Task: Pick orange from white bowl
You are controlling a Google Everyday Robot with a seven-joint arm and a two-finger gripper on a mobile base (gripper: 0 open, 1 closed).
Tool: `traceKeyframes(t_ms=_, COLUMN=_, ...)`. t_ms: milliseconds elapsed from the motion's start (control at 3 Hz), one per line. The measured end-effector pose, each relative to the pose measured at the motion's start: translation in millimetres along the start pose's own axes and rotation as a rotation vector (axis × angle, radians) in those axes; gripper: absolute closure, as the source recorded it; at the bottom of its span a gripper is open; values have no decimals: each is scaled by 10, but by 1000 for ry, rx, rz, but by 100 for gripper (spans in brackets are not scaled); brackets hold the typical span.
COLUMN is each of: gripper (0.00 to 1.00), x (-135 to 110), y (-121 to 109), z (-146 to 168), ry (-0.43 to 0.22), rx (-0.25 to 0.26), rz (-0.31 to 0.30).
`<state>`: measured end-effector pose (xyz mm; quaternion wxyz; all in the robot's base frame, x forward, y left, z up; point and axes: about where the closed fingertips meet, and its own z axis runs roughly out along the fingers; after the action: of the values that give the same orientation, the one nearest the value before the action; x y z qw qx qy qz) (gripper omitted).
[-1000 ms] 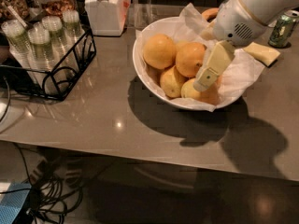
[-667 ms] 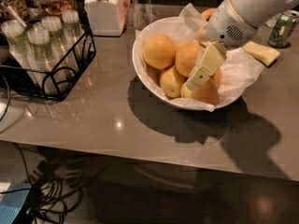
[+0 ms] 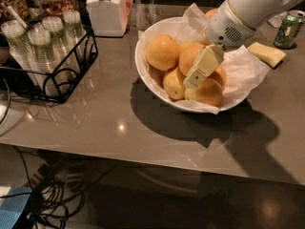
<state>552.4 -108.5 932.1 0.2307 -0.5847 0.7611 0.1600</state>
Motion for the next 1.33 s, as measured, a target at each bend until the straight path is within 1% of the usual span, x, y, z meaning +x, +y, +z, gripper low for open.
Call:
traceKeyframes(t_ms=1000, gripper=89, x=0, y=0, z=1, ry=0, rx=0, rz=0)
traceKeyframes(t_ms=1333, gripper=100, x=0, y=0, z=0, ry=0, rx=0, rz=0)
